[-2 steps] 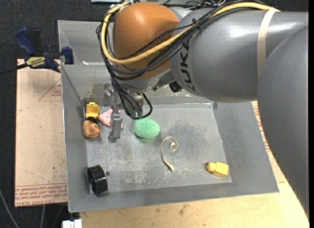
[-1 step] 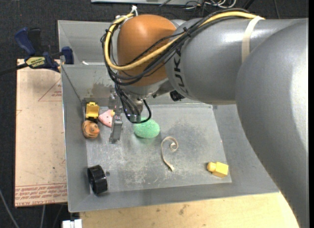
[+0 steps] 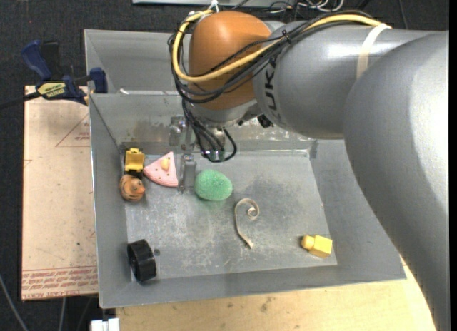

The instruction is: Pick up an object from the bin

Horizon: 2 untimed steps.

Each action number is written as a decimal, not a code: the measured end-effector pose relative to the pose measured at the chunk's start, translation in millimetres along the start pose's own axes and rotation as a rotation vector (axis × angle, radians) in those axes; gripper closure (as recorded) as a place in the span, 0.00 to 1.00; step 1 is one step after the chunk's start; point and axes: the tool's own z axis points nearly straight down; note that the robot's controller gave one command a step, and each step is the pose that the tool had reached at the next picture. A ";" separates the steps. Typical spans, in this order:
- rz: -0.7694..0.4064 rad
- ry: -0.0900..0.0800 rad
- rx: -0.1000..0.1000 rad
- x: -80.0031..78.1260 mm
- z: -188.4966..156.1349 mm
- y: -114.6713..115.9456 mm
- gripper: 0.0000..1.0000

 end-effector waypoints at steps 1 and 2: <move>0.257 0.002 0.001 2.1 20.2 -8.8 0.00; 0.148 0.002 0.001 -0.9 73.9 -75.6 0.00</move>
Offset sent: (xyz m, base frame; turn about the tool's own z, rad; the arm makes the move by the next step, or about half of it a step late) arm 0.0033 -0.1047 -0.0948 0.0879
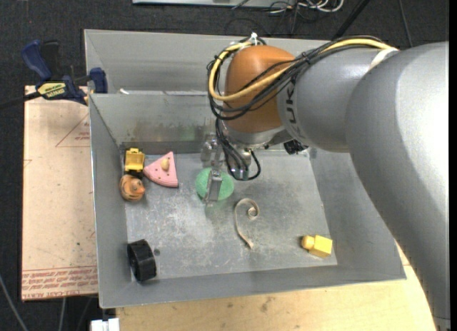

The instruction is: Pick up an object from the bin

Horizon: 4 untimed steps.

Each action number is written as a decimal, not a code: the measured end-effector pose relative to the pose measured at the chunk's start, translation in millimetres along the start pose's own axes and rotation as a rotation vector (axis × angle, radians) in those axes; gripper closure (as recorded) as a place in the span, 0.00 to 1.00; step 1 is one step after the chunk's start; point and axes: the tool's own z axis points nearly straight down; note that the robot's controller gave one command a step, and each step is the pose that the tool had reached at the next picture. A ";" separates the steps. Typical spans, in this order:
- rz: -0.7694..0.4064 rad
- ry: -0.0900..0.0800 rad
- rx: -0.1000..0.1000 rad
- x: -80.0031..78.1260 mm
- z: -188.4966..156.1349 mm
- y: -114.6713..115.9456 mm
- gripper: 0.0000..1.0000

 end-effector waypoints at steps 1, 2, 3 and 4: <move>0.229 -0.001 -0.002 5.4 20.5 87.0 1.00; 0.230 -0.001 -0.001 5.0 20.5 86.0 1.00; 0.230 0.001 0.000 5.6 18.3 85.6 1.00; 0.230 0.005 0.002 6.5 8.4 85.3 1.00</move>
Offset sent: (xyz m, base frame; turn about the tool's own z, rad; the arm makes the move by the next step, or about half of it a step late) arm 0.0000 0.0000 0.0000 0.0000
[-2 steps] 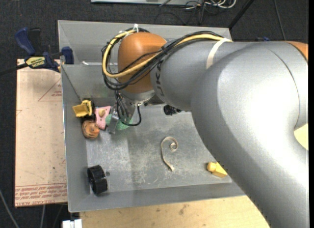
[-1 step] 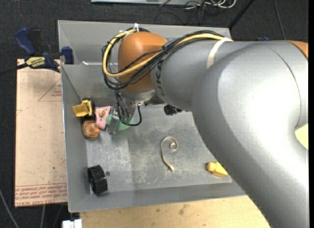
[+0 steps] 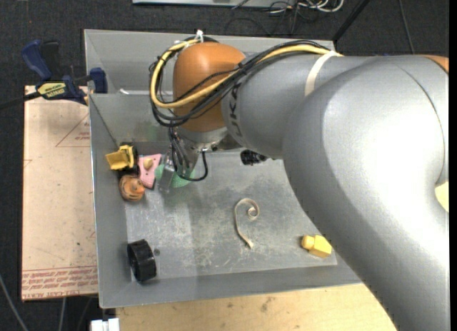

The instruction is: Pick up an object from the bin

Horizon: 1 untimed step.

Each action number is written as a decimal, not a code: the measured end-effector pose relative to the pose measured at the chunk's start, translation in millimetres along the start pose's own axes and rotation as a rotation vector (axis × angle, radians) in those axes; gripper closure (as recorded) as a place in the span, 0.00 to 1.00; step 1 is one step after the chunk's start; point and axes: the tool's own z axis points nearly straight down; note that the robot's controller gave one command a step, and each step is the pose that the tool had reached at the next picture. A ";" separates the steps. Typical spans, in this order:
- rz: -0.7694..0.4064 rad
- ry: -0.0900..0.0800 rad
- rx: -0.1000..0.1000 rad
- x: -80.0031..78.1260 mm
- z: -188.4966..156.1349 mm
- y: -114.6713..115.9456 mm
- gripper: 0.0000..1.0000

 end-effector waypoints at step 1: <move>0.000 -0.003 -0.002 -0.7 -12.7 0.5 1.00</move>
Offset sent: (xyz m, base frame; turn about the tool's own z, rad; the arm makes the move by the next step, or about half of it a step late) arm -0.0002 -0.0001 0.0713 0.0000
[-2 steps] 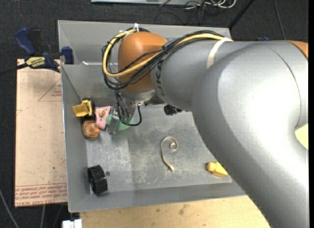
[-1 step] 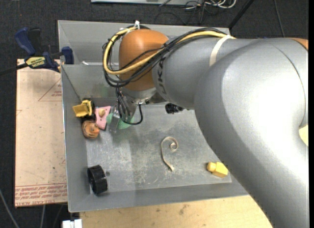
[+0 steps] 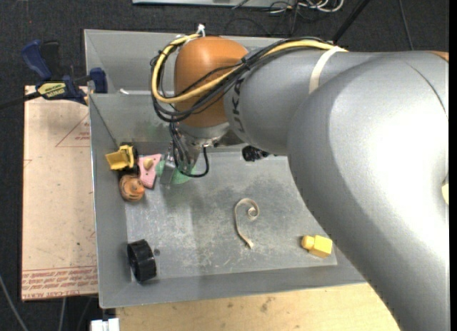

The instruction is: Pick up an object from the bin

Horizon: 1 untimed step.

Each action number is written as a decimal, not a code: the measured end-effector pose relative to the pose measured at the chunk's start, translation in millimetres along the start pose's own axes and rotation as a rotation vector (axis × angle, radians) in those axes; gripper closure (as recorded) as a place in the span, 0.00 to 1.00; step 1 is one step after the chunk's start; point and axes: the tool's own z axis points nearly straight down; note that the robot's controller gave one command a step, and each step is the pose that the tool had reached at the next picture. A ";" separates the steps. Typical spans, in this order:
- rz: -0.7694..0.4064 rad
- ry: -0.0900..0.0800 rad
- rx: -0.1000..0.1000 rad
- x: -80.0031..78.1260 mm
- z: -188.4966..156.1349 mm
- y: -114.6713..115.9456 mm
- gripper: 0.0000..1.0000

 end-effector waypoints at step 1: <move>0.000 0.002 0.001 0.6 -13.4 -0.5 1.00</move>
Offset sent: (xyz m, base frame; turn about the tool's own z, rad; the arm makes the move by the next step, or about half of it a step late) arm 0.0000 -0.0001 0.0135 0.0000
